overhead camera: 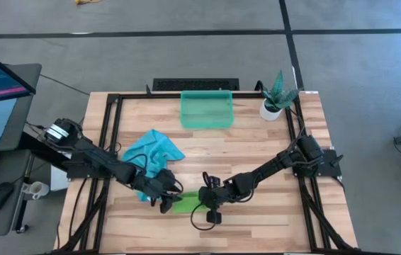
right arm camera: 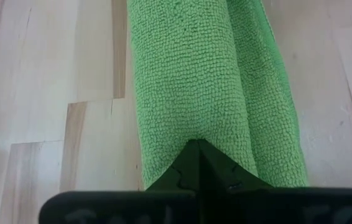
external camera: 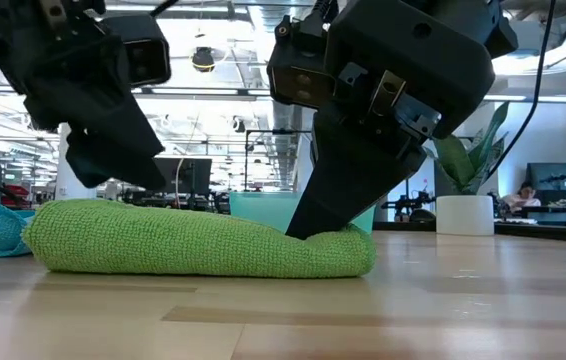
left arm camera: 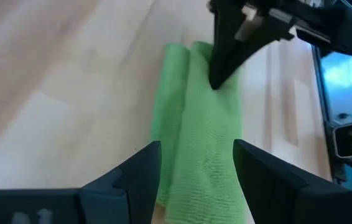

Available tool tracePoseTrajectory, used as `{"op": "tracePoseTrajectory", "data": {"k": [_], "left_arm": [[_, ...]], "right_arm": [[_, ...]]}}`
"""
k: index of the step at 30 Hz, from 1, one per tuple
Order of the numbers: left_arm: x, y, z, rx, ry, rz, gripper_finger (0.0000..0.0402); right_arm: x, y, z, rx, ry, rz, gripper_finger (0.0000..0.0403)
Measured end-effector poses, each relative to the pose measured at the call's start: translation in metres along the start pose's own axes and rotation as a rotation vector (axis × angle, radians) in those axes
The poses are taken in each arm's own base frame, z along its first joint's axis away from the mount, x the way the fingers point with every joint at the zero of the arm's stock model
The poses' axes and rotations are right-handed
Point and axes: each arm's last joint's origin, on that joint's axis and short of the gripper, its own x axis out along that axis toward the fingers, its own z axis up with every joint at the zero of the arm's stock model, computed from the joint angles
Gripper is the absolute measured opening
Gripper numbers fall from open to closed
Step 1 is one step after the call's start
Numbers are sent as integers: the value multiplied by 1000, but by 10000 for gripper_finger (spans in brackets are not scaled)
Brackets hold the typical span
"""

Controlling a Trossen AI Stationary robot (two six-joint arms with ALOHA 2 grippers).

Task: Roll microfiber towels into tight, uniform cylinder then place into a basket
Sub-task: Roll the green microfiber cloth

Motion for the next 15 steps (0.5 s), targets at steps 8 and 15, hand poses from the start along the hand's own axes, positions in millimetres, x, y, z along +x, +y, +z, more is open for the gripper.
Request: {"op": "tracePoseTrajectory", "data": {"k": [8,15], "left_arm": [[21,9,6,-52,106,-1,193],[33,21,-2,-73,206,26,193]], "right_arm": [[0,0,0,0,-2,-4,23],[0,0,0,0,-1,-4,23]]}}
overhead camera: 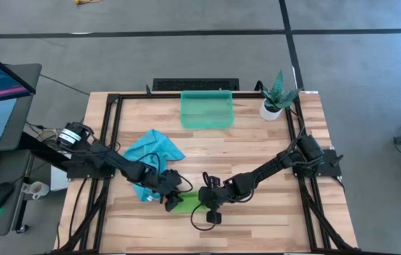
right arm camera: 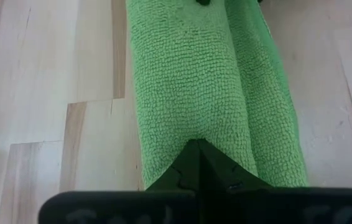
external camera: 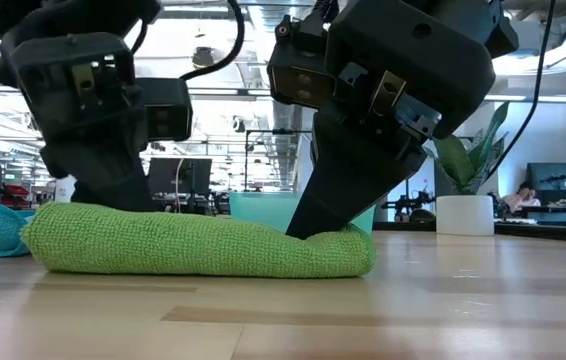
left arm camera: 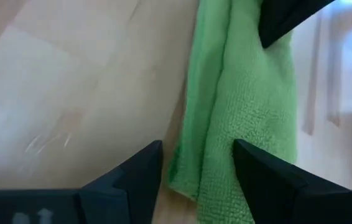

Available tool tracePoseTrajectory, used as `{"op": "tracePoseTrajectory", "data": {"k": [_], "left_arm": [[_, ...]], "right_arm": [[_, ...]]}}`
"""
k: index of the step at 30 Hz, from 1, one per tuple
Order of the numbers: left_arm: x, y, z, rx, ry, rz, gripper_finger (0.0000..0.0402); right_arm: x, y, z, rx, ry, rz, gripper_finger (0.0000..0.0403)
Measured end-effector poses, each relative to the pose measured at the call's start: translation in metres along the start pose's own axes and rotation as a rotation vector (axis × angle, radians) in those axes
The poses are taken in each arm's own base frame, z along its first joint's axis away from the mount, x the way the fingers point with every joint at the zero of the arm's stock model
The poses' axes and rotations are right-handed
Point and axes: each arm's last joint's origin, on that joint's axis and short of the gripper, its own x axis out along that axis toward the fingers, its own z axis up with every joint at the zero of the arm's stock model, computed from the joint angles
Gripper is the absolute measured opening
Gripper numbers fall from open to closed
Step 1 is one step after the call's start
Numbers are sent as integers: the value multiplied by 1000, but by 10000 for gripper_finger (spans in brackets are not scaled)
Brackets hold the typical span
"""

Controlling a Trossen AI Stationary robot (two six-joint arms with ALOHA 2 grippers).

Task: Roll microfiber towels into tight, uniform cylinder then place into a basket
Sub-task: Roll the green microfiber cloth

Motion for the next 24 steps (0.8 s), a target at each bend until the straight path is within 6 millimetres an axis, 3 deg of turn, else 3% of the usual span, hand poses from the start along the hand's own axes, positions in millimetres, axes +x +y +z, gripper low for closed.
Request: {"op": "tracePoseTrajectory", "data": {"k": [10,13,20,24], "left_arm": [[10,4,-5,-1,48,-1,181],[11,5,-6,-11,51,6,148],[11,6,-7,-4,58,14,25],[12,6,-7,4,63,11,11]], "right_arm": [[0,-2,1,37,-2,-4,21],[0,-5,2,80,-1,-3,26],[1,-11,5,131,-3,-6,38],[1,-12,5,137,-6,-10,58]]}}
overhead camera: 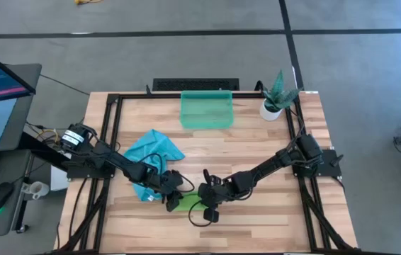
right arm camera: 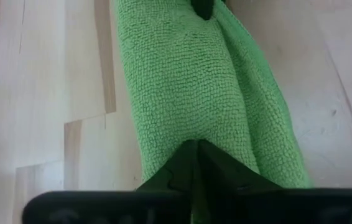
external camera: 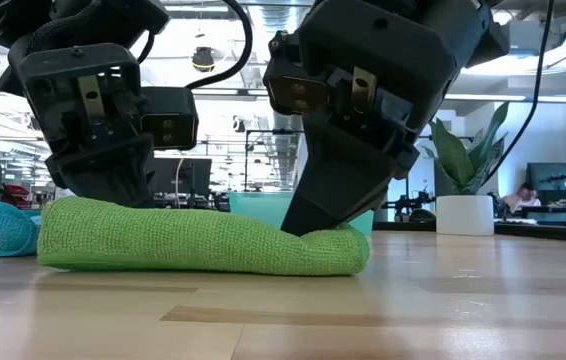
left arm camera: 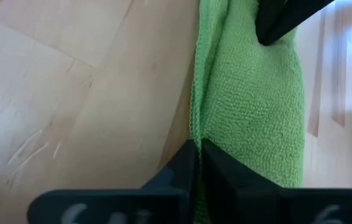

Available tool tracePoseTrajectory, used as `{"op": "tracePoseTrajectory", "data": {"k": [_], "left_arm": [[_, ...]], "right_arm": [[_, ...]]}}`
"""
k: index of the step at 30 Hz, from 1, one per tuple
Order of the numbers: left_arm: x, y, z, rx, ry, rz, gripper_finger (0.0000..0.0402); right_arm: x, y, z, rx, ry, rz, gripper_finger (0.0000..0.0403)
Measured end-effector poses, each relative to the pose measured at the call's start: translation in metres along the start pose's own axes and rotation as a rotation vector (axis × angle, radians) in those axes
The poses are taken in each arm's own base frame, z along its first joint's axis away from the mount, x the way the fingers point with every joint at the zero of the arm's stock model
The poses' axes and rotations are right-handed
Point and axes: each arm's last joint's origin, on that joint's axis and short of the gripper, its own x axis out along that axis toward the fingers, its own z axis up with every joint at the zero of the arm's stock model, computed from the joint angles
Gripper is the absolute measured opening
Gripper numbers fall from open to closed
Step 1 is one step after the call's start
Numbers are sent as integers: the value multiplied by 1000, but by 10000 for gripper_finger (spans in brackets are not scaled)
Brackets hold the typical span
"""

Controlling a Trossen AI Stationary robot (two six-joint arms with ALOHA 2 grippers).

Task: Roll microfiber towels into tight, uniform cylinder then place into a basket
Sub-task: Roll the green microfiber cloth

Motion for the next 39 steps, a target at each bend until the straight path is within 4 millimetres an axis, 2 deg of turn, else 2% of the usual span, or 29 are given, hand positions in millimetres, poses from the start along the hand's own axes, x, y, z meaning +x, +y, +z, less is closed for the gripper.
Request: {"op": "tracePoseTrajectory", "data": {"k": [7,15,20,30,34,39], "left_arm": [[0,0,0,3,1,1,6],[0,0,0,1,2,2,6],[0,0,-1,0,3,2,4],[0,0,-1,-3,2,1,11],[0,0,2,-18,-11,-20,32],[0,-2,3,-17,-18,-44,84]], "right_arm": [[0,0,2,-3,-11,-3,112],[-8,-7,26,-51,84,23,154],[-13,-10,32,-65,131,1,156],[-14,-6,30,-78,139,-8,143],[-14,-6,30,-78,140,-8,137],[-14,-6,30,-78,136,-5,133]]}}
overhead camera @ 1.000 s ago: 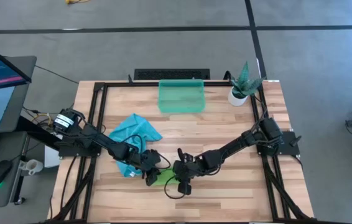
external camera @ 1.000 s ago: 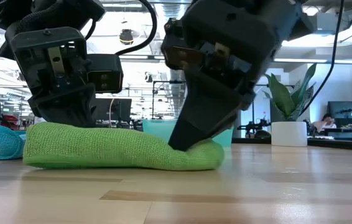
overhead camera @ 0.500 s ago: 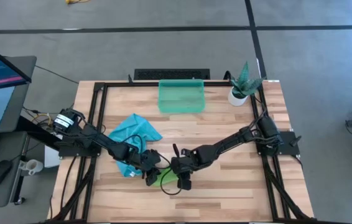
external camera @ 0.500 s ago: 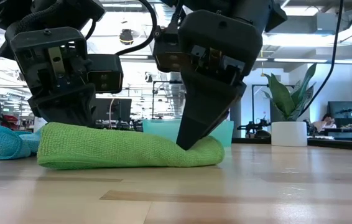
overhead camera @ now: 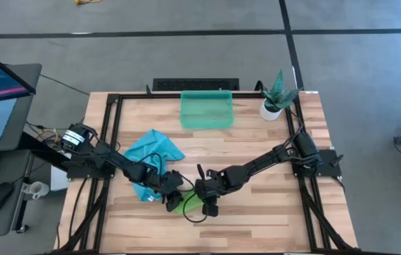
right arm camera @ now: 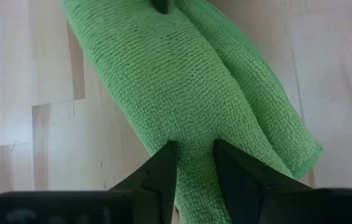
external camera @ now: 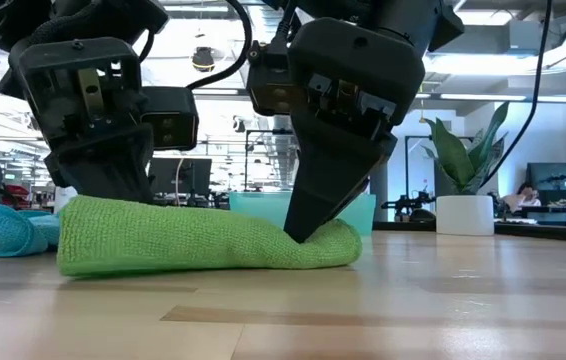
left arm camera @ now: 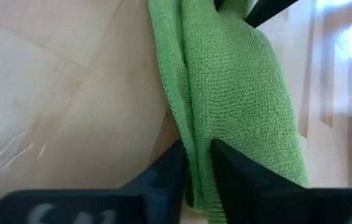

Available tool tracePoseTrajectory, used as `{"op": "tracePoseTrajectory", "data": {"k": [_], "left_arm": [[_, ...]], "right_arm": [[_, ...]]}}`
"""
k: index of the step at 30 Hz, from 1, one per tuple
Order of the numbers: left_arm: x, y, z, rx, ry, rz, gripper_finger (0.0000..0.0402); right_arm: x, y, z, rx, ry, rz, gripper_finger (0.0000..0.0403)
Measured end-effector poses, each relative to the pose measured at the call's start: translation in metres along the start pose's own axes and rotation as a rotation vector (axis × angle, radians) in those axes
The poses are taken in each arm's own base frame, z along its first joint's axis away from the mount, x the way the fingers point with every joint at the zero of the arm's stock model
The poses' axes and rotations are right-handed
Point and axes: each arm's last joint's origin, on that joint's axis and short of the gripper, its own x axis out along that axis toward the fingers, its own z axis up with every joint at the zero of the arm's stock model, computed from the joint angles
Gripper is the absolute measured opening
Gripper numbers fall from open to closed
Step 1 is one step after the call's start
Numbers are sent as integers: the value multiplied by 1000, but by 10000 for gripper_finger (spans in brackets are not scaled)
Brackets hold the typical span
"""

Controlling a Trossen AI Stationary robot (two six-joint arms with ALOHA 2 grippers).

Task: Roll microfiber towels into tight, uniform cylinder then place into a basket
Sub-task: Roll the green microfiber cloth

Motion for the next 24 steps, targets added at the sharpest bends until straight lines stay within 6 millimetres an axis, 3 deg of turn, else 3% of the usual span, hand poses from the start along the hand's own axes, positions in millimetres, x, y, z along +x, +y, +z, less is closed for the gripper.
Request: {"op": "tracePoseTrajectory", "data": {"k": [8,16,24], "left_arm": [[-8,1,10,56,61,-106,146],[-29,-5,22,88,5,-144,151],[-34,-9,26,116,-40,-166,151]], "right_arm": [[0,0,1,2,-5,5,134],[0,0,1,2,-8,6,134],[0,0,1,2,-9,6,134]]}}
